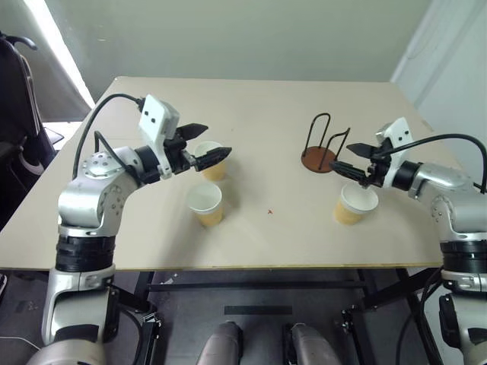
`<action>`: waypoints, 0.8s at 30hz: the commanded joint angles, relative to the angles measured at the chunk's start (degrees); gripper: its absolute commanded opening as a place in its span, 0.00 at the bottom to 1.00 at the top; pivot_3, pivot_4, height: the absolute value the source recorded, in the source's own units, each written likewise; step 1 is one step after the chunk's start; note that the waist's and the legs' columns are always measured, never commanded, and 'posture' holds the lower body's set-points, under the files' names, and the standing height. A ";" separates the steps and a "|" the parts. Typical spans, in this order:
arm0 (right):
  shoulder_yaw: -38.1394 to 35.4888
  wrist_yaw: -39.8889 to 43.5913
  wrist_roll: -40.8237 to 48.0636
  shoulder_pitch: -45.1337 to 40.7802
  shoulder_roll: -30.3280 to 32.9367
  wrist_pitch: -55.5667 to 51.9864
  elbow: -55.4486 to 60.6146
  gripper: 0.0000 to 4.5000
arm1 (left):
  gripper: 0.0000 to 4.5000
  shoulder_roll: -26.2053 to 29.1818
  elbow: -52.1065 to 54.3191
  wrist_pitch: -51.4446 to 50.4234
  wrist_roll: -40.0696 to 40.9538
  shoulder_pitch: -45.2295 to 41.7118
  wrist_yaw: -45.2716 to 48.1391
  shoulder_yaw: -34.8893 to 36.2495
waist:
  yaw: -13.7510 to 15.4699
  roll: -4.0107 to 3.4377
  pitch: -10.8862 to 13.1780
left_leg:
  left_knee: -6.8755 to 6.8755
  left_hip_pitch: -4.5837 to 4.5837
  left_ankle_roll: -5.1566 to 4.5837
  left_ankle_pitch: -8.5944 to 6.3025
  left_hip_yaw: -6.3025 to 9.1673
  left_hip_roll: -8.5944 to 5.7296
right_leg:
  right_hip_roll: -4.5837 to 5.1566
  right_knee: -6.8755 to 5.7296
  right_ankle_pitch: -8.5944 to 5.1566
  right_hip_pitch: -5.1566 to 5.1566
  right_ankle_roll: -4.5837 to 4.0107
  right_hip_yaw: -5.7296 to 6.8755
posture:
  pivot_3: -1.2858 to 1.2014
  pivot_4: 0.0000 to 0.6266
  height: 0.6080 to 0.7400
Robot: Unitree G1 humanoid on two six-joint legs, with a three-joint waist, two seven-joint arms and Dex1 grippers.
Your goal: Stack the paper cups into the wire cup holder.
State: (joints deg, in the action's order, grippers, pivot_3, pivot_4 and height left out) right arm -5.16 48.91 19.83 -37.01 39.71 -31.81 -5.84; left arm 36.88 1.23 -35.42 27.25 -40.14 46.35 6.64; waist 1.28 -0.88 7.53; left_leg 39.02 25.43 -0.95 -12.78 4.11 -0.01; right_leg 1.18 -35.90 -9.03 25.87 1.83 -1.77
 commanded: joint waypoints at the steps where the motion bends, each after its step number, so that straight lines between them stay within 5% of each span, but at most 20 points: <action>1: -0.87 0.63 0.71 -0.34 1.44 -0.72 2.86 0.84 | 0.99 0.22 0.21 1.43 0.10 -1.49 0.91 0.27 | -0.01 0.00 0.00 | 0.00 0.00 0.00 0.00 0.00 0.00 | 0.00 0.00 0.00 0.00 0.00 0.00 | 0.52 0.24 1.00; 24: 4.03 -5.25 -8.27 -14.40 -7.75 7.49 -21.49 0.84 | 0.99 0.38 -3.41 3.04 -0.73 -4.93 3.07 -1.01 | -0.32 0.00 0.00 | -0.04 -0.03 0.00 -0.01 0.03 0.01 | 0.00 -0.02 0.02 0.03 0.03 0.03 | 0.52 0.24 1.00</action>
State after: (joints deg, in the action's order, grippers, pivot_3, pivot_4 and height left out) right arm -1.01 44.23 12.16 -49.52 31.83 -26.06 -27.18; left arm 36.70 -2.96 -33.62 26.87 -43.68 48.90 5.22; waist 0.96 -0.88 7.53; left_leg 38.96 25.40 -0.94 -12.79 4.14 0.00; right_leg 1.18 -35.92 -9.01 25.90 1.85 -1.74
